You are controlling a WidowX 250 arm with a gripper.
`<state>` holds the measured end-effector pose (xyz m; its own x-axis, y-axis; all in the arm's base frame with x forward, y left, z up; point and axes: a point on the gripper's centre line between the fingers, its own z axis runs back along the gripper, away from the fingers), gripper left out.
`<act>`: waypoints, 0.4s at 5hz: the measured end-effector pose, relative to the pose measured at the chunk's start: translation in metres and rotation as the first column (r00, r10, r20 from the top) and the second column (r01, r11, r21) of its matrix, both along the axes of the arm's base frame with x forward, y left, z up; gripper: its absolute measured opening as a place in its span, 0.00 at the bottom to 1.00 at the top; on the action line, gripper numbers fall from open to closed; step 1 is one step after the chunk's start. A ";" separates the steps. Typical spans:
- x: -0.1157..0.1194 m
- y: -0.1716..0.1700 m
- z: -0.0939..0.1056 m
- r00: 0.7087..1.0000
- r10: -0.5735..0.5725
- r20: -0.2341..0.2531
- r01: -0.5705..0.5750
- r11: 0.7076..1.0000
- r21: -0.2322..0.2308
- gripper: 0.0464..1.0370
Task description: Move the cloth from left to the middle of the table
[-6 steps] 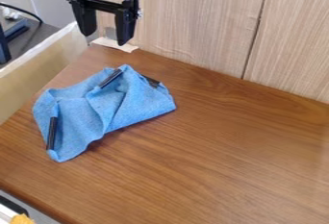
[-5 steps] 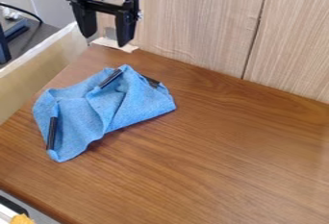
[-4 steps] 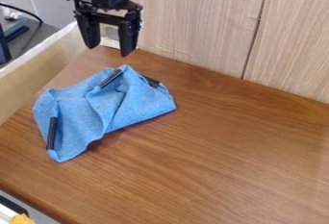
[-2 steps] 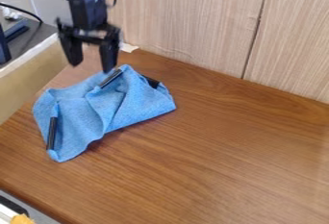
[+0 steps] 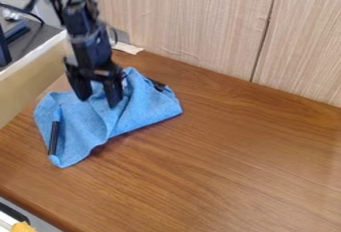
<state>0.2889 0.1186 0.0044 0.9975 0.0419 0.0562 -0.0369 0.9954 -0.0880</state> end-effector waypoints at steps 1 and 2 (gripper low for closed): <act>-0.003 0.003 -0.023 0.998 0.066 0.009 -0.066 0.997 0.050 0.96; 0.003 0.008 -0.026 0.992 0.124 0.030 -0.126 0.990 0.057 0.96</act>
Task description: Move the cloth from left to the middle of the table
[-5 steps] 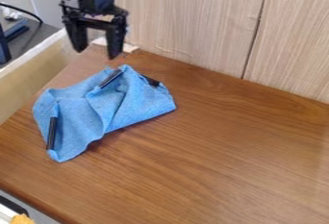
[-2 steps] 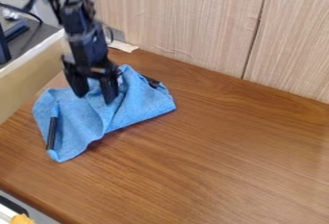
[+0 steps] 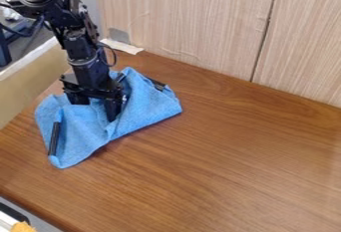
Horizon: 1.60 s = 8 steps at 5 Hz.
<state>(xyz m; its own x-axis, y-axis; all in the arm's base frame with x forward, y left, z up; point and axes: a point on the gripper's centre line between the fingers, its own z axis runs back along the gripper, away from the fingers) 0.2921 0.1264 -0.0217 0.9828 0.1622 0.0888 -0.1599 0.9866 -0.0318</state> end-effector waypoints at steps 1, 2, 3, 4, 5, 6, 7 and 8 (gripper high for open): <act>0.003 0.000 0.000 1.000 0.021 0.006 -0.022 1.000 0.012 0.96; 0.010 -0.014 0.000 1.000 -0.005 0.018 0.005 1.000 0.002 0.96; 0.021 -0.035 0.000 0.999 -0.036 0.031 0.037 0.999 -0.022 0.96; 0.029 -0.068 -0.001 0.991 -0.127 0.044 0.128 0.992 -0.019 0.96; 0.029 -0.103 -0.003 0.972 -0.228 0.057 0.230 0.973 -0.019 0.96; 0.021 -0.128 -0.004 0.950 -0.308 0.060 0.309 0.951 -0.012 0.96; 0.012 -0.145 -0.003 0.929 -0.366 0.055 0.367 0.930 -0.004 0.96; 0.005 -0.150 -0.002 0.922 -0.384 0.053 0.386 0.923 -0.017 0.96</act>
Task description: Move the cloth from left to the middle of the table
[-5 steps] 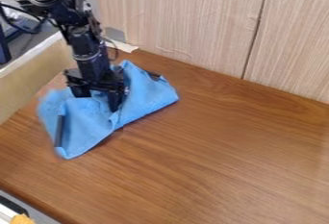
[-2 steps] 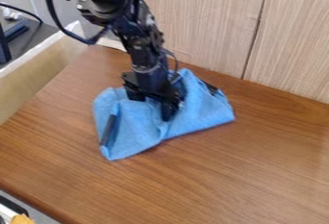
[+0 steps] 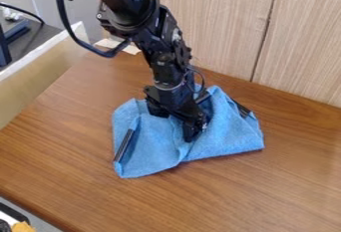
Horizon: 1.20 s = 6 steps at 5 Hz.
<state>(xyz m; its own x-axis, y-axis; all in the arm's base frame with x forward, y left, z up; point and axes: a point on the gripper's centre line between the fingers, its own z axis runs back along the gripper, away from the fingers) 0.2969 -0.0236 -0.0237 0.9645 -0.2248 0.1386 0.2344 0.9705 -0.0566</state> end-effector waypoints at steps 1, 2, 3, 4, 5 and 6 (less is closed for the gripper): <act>-0.006 -0.001 0.002 1.000 -0.022 -0.001 0.022 1.000 -0.007 0.96; -0.013 -0.002 0.003 0.999 -0.035 -0.014 0.034 0.999 -0.022 0.96; -0.018 -0.002 0.009 0.998 -0.059 0.003 0.059 0.996 -0.069 0.96; -0.021 -0.004 0.008 0.997 -0.079 0.009 0.079 0.994 -0.077 0.96; -0.020 0.003 0.023 0.996 -0.063 0.065 0.069 0.993 -0.095 0.96; -0.027 0.011 0.033 0.992 -0.064 0.112 0.076 0.991 -0.109 0.96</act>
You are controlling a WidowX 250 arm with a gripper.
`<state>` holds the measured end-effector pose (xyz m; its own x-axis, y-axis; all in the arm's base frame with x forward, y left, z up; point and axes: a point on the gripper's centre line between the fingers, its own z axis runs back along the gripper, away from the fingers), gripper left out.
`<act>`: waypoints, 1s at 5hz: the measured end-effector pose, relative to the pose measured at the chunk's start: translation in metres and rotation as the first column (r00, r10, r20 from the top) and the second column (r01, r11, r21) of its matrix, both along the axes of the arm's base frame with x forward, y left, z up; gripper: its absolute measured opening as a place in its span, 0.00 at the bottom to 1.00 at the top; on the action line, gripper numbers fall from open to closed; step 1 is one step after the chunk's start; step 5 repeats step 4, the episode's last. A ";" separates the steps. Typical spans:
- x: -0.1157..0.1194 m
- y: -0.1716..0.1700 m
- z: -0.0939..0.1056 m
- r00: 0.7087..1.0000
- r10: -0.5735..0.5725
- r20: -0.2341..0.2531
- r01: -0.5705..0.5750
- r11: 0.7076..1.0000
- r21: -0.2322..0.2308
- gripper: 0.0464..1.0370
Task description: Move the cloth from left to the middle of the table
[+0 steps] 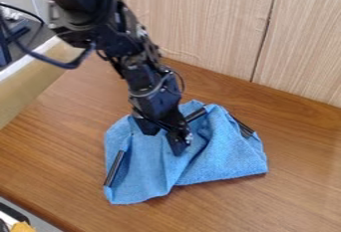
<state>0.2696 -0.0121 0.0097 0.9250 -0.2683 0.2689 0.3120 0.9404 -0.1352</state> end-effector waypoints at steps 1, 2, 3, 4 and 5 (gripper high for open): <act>-0.005 0.007 0.021 0.997 0.011 0.070 -0.010 1.000 -0.020 0.96; -0.003 0.006 0.039 0.993 0.014 0.118 -0.011 1.000 -0.026 0.96; -0.003 0.005 0.050 0.990 0.005 0.144 -0.001 1.000 -0.025 0.96; -0.004 0.005 0.049 0.990 0.004 0.141 -0.001 1.000 -0.024 0.96; -0.004 0.005 0.049 0.990 0.004 0.141 -0.001 1.000 -0.024 0.96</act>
